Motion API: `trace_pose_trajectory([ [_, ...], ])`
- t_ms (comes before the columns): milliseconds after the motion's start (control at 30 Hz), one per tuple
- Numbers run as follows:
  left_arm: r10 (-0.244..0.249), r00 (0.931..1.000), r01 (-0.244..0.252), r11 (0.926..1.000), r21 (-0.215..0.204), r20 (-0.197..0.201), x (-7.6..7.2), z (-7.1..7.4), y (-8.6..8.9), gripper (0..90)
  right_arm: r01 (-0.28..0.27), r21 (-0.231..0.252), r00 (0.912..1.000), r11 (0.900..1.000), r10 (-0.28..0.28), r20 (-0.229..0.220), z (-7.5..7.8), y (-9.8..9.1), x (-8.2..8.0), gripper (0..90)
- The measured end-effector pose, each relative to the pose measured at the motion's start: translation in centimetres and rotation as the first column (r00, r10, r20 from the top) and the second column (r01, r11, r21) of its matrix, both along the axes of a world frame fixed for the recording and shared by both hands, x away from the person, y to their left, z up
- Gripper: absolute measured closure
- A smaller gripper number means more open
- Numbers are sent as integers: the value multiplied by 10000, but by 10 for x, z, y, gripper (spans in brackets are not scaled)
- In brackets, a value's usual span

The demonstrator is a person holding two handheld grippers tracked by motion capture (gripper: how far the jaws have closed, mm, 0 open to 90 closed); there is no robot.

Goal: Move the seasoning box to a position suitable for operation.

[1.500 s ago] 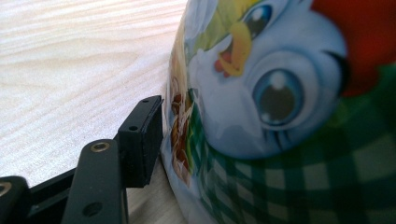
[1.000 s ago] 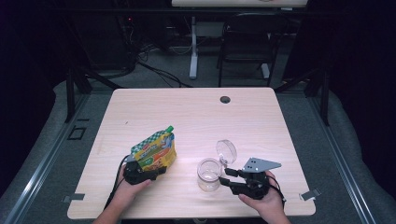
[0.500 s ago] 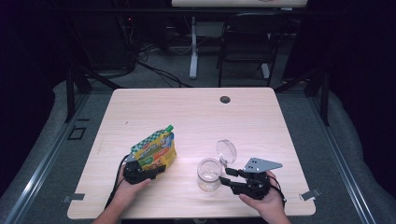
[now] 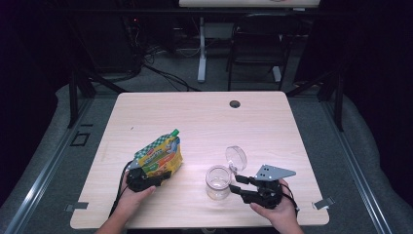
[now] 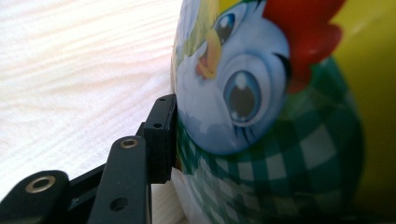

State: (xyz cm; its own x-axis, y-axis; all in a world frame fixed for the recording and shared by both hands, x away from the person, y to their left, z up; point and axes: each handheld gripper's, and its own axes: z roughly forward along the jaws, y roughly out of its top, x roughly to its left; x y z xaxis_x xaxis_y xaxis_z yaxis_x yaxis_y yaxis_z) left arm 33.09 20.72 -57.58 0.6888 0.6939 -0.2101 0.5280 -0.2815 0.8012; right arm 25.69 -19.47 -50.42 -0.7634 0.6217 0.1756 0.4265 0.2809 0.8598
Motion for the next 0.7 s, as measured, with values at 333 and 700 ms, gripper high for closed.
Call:
trace_pose_trajectory([
  [333,-243,9968,180,9965,822,762,-8,12,-6,553,-3,-2,10000,10000,3,-70,0,-2,0,561],
  [700,-279,9897,22,9836,1804,1402,-12,21,-11,553,32,-61,9999,10000,-32,-161,1,-4,-2,557],
])
